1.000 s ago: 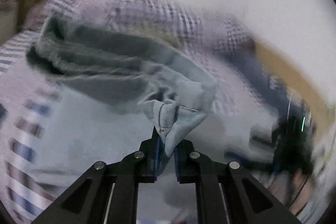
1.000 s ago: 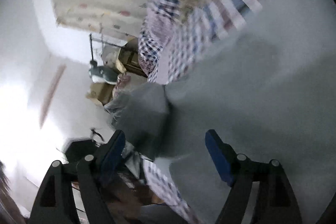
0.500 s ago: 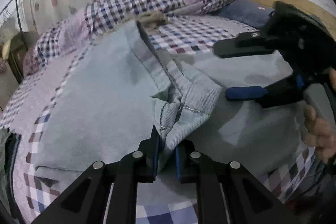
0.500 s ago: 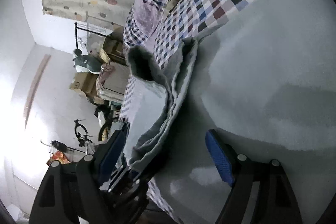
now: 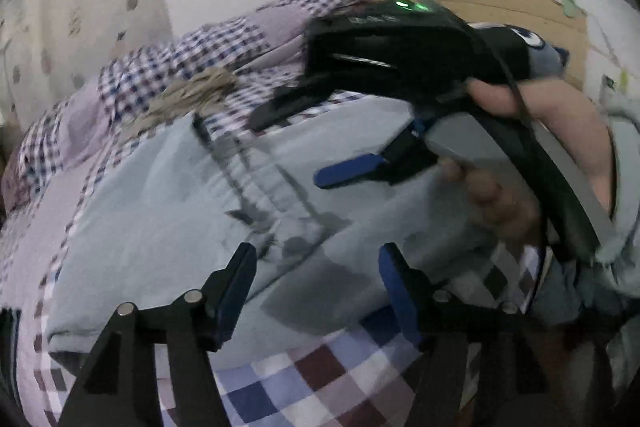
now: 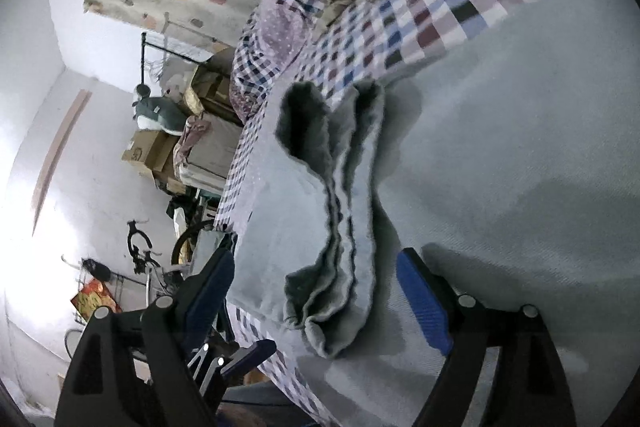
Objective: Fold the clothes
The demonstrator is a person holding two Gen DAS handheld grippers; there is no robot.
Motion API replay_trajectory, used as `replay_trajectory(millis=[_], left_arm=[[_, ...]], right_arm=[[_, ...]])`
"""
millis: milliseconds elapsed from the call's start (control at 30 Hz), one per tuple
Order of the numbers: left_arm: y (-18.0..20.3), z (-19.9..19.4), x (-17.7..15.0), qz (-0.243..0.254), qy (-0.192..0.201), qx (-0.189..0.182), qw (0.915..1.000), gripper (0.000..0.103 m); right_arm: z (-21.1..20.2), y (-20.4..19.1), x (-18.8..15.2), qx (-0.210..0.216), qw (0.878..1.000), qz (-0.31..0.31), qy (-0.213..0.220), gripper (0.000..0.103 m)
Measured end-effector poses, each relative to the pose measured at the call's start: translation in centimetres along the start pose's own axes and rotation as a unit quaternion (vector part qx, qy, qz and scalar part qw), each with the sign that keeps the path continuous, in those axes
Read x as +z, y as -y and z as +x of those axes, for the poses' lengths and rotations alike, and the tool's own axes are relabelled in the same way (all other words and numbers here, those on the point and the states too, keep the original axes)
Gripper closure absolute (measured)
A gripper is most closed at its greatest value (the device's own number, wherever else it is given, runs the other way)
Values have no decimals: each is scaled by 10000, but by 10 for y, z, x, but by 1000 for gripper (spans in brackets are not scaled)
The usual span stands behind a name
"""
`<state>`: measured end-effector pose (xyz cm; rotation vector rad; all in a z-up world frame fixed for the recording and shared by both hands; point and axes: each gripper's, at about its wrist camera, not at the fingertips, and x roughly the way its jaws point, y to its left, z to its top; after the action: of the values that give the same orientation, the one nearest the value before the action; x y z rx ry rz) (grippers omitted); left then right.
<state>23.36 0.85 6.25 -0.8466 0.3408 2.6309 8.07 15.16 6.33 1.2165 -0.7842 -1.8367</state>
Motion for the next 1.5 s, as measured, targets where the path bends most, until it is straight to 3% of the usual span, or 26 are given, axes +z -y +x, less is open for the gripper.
replay_trajectory(millis=[200,300,367,467,533,567,733,1067,1167,1200,1333,1400,1500], left_arm=[[-19,0,0,-326,4,337,9989,35],[-31,4,-1,-435,-15,451,9980,35],[-35,7,-1,-417,-41,473,9980,35],[-31,8,-7,-375,-94,504,9980,35],[-30,8,-8,-340,-96,510,9981,35],[-29,8,-8,-305,-83,528,9981,35],[-26,12,1,-255,87,601,9978,35],[1,33,6,460,-138,618,9969,35],[8,31,2,584,-214,584,9964,35],[9,32,0,629,-245,571,9961,35],[8,38,-1,733,-311,517,9955,37],[8,41,-1,755,-347,467,9954,39],[2,42,2,572,-372,394,9969,53]], right_arm=[[8,-31,-6,401,9962,-675,-377,18],[28,-46,-14,315,9924,-977,-674,23],[45,-51,-16,-40,9894,-1143,-896,30],[68,-49,-17,-505,9856,-1193,-1089,53],[79,-45,-22,-855,9815,-1233,-1188,90],[79,-43,-24,-946,9807,-1244,-1172,99],[36,-38,-20,-382,9924,-866,-791,100],[3,17,-11,-781,9948,10,-654,95],[-8,31,-4,-486,9970,301,-530,77],[-10,32,-2,-402,9974,352,-476,62],[-11,34,2,-234,9978,471,-395,49],[-5,30,2,-237,9978,432,-444,49],[5,24,0,-278,9974,382,-537,49]])
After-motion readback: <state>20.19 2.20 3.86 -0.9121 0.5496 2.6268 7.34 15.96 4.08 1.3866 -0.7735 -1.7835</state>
